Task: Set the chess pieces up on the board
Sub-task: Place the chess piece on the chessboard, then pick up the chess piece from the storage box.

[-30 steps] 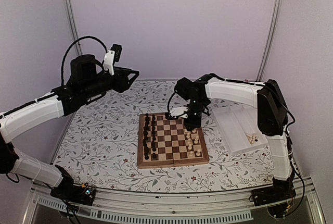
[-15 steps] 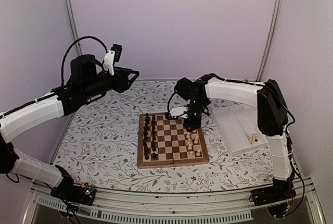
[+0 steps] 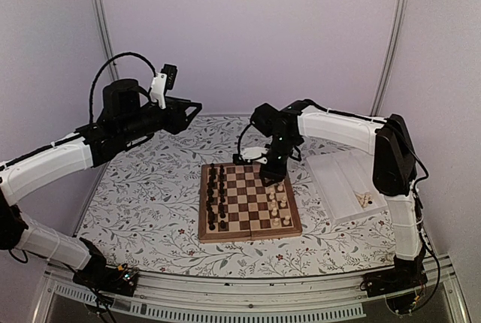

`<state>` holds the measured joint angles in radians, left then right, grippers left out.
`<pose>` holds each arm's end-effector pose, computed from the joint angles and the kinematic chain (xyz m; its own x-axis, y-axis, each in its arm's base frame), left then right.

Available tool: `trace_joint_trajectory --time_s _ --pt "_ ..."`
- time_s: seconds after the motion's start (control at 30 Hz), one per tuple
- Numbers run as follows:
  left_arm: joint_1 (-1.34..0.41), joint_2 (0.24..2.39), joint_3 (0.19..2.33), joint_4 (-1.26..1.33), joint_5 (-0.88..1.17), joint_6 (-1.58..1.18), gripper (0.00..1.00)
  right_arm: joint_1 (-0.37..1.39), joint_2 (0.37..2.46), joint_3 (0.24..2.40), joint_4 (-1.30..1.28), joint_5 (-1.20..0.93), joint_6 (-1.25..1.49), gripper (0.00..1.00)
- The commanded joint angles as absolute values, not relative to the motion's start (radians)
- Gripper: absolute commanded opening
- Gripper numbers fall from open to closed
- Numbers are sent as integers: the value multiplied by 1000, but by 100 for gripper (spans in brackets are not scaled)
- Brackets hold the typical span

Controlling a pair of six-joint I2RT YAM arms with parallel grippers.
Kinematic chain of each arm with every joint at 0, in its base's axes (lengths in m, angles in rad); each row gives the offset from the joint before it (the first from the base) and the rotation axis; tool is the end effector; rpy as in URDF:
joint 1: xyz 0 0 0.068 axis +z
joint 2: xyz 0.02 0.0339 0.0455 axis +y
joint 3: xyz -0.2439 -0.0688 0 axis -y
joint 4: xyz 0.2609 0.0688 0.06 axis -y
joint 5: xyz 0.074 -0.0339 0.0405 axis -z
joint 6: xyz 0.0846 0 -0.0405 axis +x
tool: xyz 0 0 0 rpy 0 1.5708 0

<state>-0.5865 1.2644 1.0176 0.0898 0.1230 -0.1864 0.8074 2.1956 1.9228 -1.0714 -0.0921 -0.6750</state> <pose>0.3025 -0.2135 0.3158 -0.2485 -0.0557 -0.9670 0.6148 0.7624 -0.2019 0.3163 0.3418 0.1446 -0.0675 -0.9705 -0.2314 -0.9938 0.0859 -0.0704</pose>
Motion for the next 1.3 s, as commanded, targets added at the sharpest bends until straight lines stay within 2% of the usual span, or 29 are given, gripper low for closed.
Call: trace_joint_trajectory --time_s 0.0,0.17,0.43,0.53,0.67,0.77,1.27 --pt "-577 1293 1007 97 141 -172 46 809 2115 1959 -1077 -150 -666 39" --pt "-577 1330 1017 95 196 -172 46 722 1993 1893 -1057 -169 -637 41" --pt "-580 1377 1030 101 302 -169 45 363 1680 1459 -892 -201 -612 40" --pt "-581 1392 1034 101 325 -169 44 230 1603 1298 -866 -199 -637 38" --pt "-582 1401 1035 101 335 -170 44 111 1557 1161 -834 -172 -690 28" --pt "-581 1406 1034 101 333 -164 44 92 1564 1099 -811 -141 -717 23" --pt "-584 1410 1034 101 337 -167 44 92 1678 1006 -732 -108 -743 23"
